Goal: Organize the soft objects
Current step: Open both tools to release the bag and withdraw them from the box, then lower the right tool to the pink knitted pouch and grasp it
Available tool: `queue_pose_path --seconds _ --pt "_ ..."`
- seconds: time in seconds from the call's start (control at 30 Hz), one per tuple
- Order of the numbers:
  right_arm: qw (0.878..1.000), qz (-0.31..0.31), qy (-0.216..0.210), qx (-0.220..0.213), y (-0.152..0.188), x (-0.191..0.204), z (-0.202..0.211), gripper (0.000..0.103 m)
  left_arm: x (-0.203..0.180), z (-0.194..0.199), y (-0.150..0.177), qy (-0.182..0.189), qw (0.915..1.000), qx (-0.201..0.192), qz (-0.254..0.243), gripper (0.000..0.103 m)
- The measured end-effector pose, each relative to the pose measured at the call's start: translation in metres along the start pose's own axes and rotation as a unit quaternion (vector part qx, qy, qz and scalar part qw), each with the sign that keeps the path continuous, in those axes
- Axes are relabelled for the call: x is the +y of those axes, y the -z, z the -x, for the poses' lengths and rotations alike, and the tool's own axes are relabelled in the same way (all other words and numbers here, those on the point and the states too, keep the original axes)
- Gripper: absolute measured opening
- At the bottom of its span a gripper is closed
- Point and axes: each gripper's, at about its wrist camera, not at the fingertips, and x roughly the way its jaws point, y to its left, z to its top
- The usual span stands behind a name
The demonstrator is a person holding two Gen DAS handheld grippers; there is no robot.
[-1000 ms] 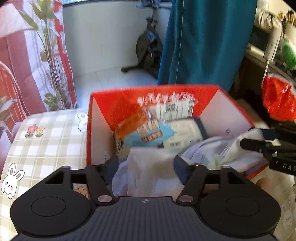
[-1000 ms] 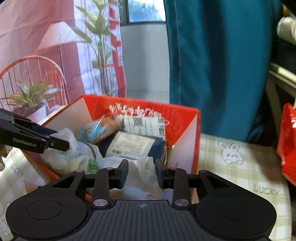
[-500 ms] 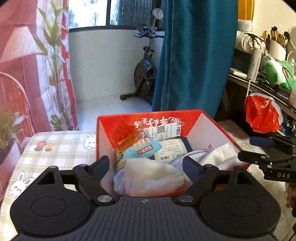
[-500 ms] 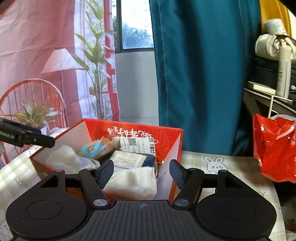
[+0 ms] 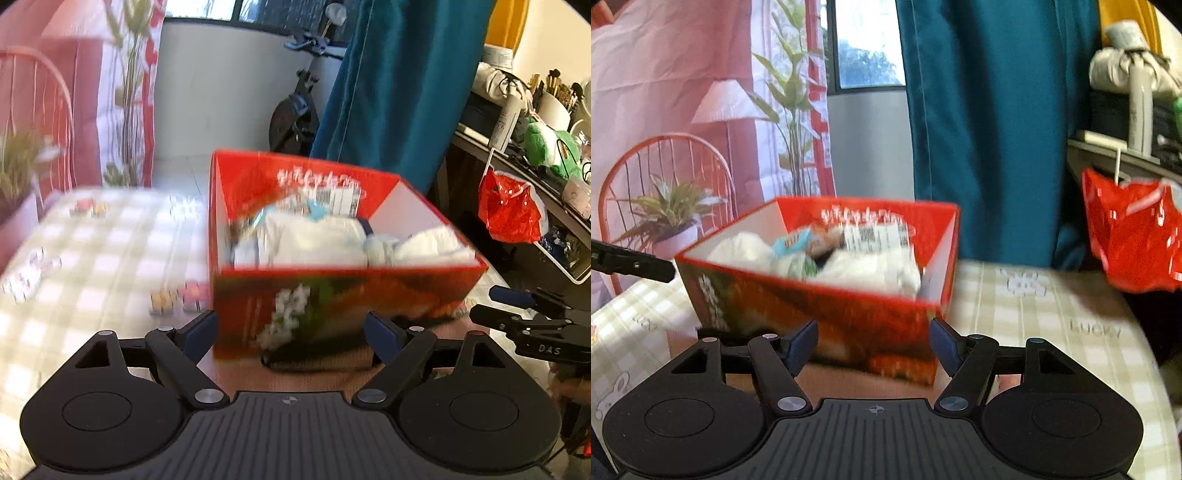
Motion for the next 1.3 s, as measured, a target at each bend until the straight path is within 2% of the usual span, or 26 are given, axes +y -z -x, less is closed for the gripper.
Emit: queue_pose_path --seconds 0.2,0.4,0.73,0.9,1.1,1.23,1.3 --pt "0.999 -0.013 0.003 0.029 0.022 0.001 -0.008 0.063 -0.001 -0.018 0.03 0.001 0.9989 0.045 -0.015 0.088" --pt "0.999 0.001 0.004 0.034 0.033 0.007 -0.009 0.063 -0.006 -0.036 0.051 -0.002 0.9974 0.066 -0.029 0.088" --pt "0.996 0.071 0.009 0.048 0.048 0.015 -0.009 0.069 -0.024 -0.059 0.069 -0.02 0.9947 0.071 -0.071 0.088" --pt "0.993 0.102 0.022 0.054 0.054 0.018 -0.01 0.077 -0.028 -0.068 0.072 -0.039 0.9941 0.067 -0.076 0.088" --pt "0.983 0.169 0.046 0.062 0.059 0.025 -0.02 0.077 -0.031 -0.076 0.075 -0.057 0.9931 0.068 -0.078 0.088" --pt "0.982 0.173 0.053 0.061 0.055 0.024 -0.028 0.076 -0.035 -0.079 0.075 -0.068 0.992 0.066 -0.084 0.088" --pt "0.983 0.167 0.05 0.061 0.053 0.023 -0.031 0.066 -0.035 -0.082 0.075 -0.071 0.9922 0.065 -0.079 0.088"
